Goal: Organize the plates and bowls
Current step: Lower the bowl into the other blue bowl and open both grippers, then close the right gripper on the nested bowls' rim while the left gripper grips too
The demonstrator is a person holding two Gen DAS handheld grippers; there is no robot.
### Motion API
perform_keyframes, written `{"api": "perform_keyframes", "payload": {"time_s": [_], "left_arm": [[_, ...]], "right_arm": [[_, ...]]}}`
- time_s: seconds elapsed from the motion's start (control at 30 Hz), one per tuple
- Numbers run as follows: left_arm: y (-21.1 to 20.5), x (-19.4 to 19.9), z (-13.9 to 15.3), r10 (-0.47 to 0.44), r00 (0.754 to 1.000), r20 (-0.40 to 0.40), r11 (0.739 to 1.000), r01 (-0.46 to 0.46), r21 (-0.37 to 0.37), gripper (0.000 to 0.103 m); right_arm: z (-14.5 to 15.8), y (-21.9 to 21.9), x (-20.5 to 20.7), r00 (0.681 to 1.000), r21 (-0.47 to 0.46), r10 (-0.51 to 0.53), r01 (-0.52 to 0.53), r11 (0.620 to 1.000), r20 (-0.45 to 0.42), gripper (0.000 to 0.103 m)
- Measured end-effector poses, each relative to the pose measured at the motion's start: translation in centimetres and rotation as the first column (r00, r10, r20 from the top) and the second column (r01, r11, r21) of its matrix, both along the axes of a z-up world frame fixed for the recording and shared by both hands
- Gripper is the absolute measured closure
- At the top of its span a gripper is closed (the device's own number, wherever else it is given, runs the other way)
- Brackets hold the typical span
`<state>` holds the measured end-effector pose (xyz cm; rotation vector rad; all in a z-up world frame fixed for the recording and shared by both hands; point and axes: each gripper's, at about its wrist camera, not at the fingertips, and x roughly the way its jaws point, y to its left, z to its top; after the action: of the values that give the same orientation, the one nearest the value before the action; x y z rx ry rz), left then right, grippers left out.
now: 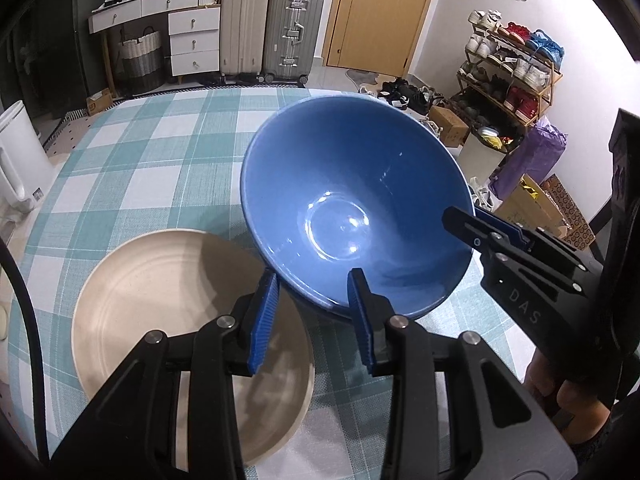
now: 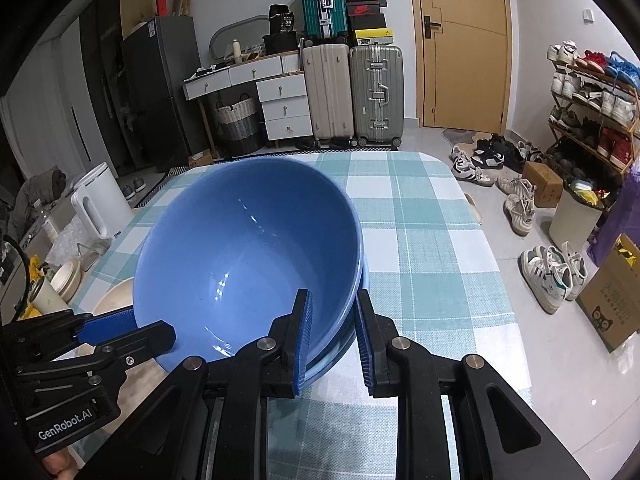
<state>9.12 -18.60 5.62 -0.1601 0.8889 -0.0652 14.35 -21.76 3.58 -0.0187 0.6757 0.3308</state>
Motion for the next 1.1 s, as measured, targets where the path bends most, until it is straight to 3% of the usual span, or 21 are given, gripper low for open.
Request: {"api": "perform_keyframes", "payload": {"time_s": [0.27,0.43,0.57,0.63,0.7,0.87,0.9,0.93,1.1], "left_arm": [[0.9,0.4,-0.3,0.012,1.0,-0.003,1.0,-0.012,0.013,0.071],[2.1,0.9,-0.7,0.025,1.0,-0.013,1.0,-0.026,-0.011,0.059],[3.2,1.3,-1.0,0.052,0.998,-0.019,0.998,-0.053,-0.026,0.047],[3.8,1.6,-1.2,0.056,0.998,-0.017,0.997,-0.056,-0.047,0.036],[4.2,1.8,-1.3,0.059,0.998,-0.021,0.996,-0.06,-0.068,0.024],[5.6,2.6,-1.7,0.077,0.997,-0.022,0.989,-0.08,-0.128,0.012],[6.0,2.9,-2.0,0.087,0.996,-0.027,0.986,-0.09,-0.14,0.003],[6.3,3.1,-2.1,0.097,0.995,-0.03,0.984,-0.1,-0.147,0.001],[7.4,4.3,-3.2,0.109,0.993,-0.049,0.973,-0.117,-0.198,0.001]], "right_arm": [[0.1,-0.8,0.1,1.0,0.018,-0.009,0.009,1.0,0.0,0.081],[0.3,-1.3,0.1,1.0,0.037,-0.003,0.003,0.999,0.002,0.08],[0.1,-1.8,0.3,1.0,0.051,-0.007,0.008,0.999,-0.008,0.068],[0.1,-2.0,0.4,1.0,0.062,-0.006,0.007,0.998,-0.012,0.062],[0.2,-2.3,0.3,1.0,0.08,-0.002,0.003,0.997,-0.012,0.049],[0.5,-2.7,0.1,1.0,0.126,0.008,-0.009,0.992,0.002,0.013],[0.5,-2.7,0.1,1.0,0.124,0.003,-0.004,0.992,0.007,0.011],[0.5,-2.7,0.1,1.0,0.121,-0.007,0.006,0.993,0.01,0.008],[-0.7,-2.9,1.6,0.999,0.133,-0.028,0.033,0.991,-0.037,0.005]]}}
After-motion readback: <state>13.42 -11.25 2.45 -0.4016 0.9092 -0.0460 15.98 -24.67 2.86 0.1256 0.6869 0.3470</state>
